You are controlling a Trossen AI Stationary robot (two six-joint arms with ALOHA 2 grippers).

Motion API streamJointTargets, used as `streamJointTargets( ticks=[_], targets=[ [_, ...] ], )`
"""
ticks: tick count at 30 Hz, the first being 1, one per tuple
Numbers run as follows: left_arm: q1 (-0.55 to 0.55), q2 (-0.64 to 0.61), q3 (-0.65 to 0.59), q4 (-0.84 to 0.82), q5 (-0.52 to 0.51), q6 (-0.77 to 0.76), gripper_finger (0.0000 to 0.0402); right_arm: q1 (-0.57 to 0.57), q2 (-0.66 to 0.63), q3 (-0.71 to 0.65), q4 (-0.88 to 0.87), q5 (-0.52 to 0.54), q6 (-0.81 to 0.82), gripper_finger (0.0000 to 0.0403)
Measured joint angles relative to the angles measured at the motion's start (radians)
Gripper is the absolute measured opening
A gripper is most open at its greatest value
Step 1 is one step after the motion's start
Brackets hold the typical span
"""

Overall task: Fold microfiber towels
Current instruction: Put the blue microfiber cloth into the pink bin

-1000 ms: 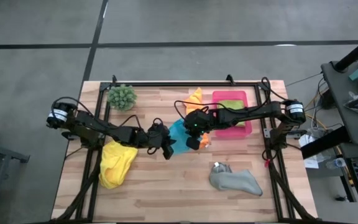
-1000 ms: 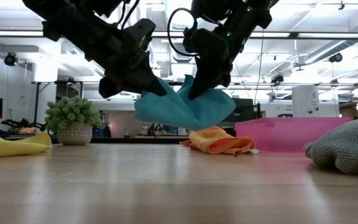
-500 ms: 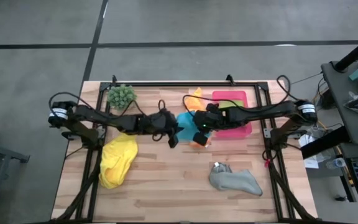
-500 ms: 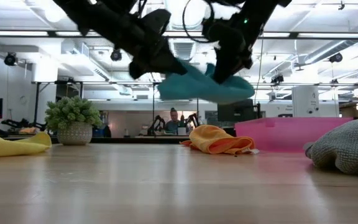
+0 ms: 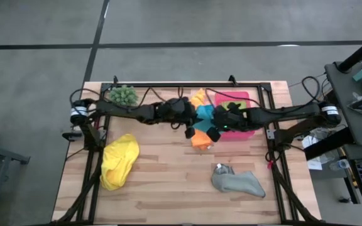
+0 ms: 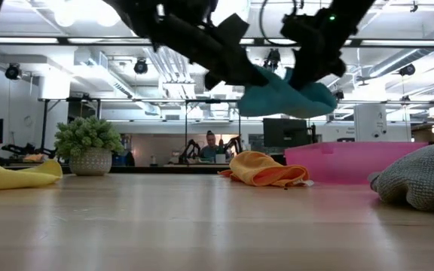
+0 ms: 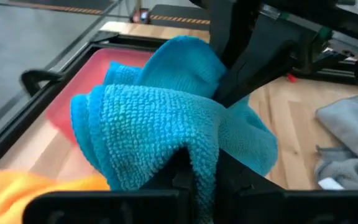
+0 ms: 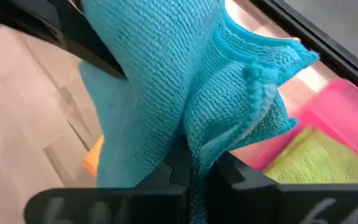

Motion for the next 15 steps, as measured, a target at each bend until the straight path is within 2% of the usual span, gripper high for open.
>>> streamJointTargets(
  ticks=[6, 15],
  targets=[
    [0.045, 0.110, 0.146, -0.009, 0.095, 0.055, 0.0008, 0.000, -0.121, -0.082, -0.009, 0.013, 0.050, 0.0012],
    [0.085, 0.272, 0.327, -0.004, 0.110, 0.100, 0.0008, -0.001, -0.194, -0.083, -0.173, 0.045, 0.079, 0.0012]
  ],
)
